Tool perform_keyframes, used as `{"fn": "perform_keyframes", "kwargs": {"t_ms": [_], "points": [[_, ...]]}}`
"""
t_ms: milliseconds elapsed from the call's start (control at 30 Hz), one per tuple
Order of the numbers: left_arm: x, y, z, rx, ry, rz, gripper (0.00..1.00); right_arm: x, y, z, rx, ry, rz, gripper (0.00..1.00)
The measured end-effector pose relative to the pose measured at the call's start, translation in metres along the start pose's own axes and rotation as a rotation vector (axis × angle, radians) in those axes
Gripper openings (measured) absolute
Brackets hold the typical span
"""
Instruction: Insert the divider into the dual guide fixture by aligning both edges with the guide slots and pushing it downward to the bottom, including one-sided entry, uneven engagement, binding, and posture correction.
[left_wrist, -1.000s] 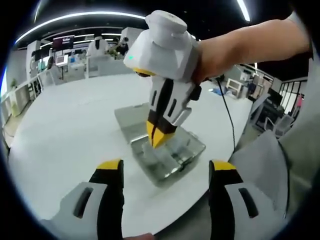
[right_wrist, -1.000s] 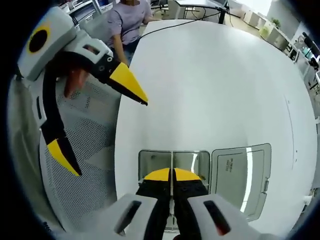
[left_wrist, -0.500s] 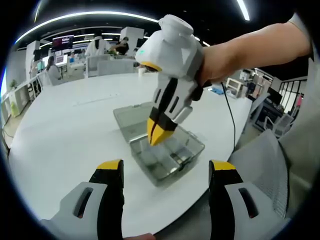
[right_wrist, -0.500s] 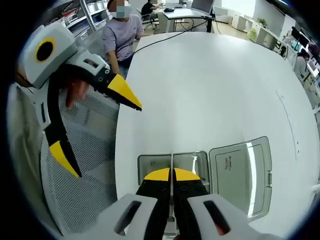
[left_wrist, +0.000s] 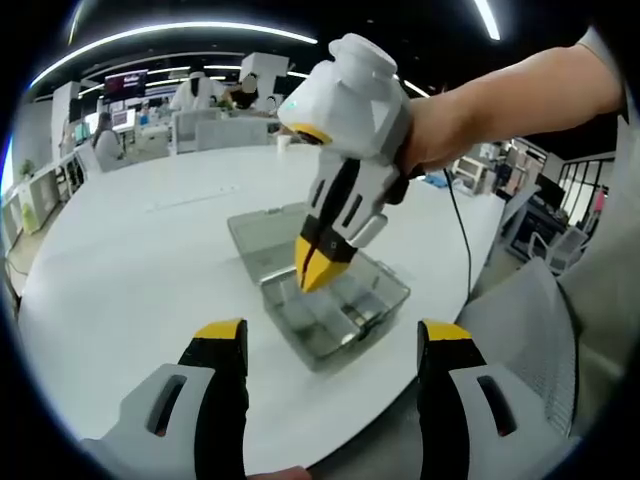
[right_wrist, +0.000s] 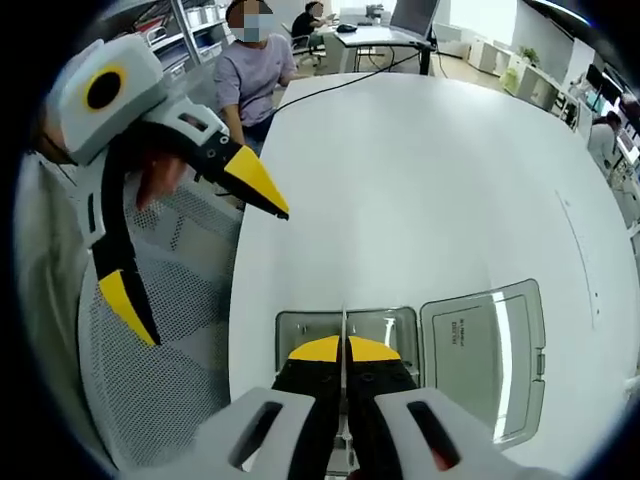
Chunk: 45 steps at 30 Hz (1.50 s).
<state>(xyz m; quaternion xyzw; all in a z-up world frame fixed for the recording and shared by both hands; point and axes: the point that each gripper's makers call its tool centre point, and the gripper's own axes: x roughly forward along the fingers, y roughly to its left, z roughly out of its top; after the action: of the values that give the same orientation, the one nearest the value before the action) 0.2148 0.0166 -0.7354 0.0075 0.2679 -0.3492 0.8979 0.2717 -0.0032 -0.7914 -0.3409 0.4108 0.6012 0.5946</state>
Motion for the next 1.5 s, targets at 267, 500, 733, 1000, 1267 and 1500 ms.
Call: {"fn": "perform_keyframes", "kwargs": {"t_ms": [267, 500, 733, 1000, 1267, 1500], "points": [[-0.001, 0.000, 0.001, 0.002, 0.001, 0.003, 0.67, -0.001, -0.001, 0.000, 0.000, -0.056, 0.010, 0.00], [-0.002, 0.000, 0.001, 0.002, 0.002, 0.005, 0.67, -0.004, 0.001, 0.003, 0.033, -0.121, 0.017, 0.00], [-0.001, -0.001, 0.000, 0.004, 0.005, 0.003, 0.67, -0.002, 0.002, -0.001, 0.021, -0.130, 0.018, 0.00], [-0.001, 0.001, -0.003, 0.003, 0.009, 0.006, 0.67, 0.003, 0.002, -0.009, 0.022, -0.132, 0.023, 0.00], [0.000, 0.002, -0.003, 0.002, 0.010, 0.006, 0.67, 0.003, 0.000, -0.007, 0.042, -0.156, 0.027, 0.00], [0.001, 0.002, -0.004, 0.003, 0.014, 0.004, 0.67, -0.006, -0.006, 0.001, 0.038, -0.167, 0.016, 0.00]]}}
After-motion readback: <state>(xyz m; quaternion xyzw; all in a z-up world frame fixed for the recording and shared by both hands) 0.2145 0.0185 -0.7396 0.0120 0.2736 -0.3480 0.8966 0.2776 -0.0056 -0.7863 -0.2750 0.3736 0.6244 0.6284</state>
